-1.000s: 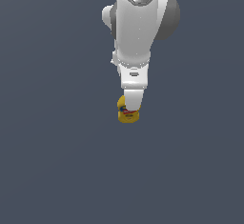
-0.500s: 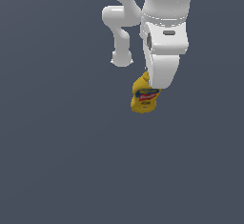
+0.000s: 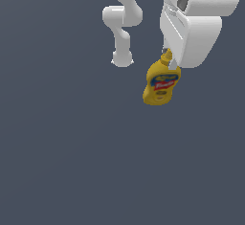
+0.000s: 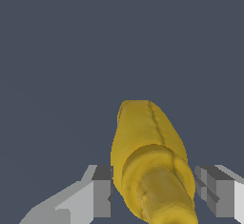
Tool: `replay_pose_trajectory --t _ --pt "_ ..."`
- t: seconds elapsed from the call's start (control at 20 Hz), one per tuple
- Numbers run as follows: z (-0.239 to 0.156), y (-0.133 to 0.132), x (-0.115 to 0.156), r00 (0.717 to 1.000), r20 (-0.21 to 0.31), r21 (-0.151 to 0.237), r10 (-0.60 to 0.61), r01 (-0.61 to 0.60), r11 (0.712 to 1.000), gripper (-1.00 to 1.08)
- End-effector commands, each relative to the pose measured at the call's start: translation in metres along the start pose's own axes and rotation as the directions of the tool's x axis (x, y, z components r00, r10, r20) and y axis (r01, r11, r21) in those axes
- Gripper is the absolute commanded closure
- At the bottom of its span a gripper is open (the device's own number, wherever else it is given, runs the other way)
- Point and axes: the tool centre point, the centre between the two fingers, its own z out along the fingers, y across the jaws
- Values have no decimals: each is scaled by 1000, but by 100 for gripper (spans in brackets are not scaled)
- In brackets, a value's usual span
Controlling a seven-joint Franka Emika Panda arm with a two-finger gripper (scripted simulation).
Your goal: Pick up the object and move it to a goal position.
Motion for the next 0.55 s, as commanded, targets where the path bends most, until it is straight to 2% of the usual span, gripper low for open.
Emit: replay_pose_trajectory --t 0.0,0.5 --pt "-14 2 5 1000 -1 -8 1 -1 1000 108" --pt "-26 4 12 1000 -1 -8 1 -1 1000 108"
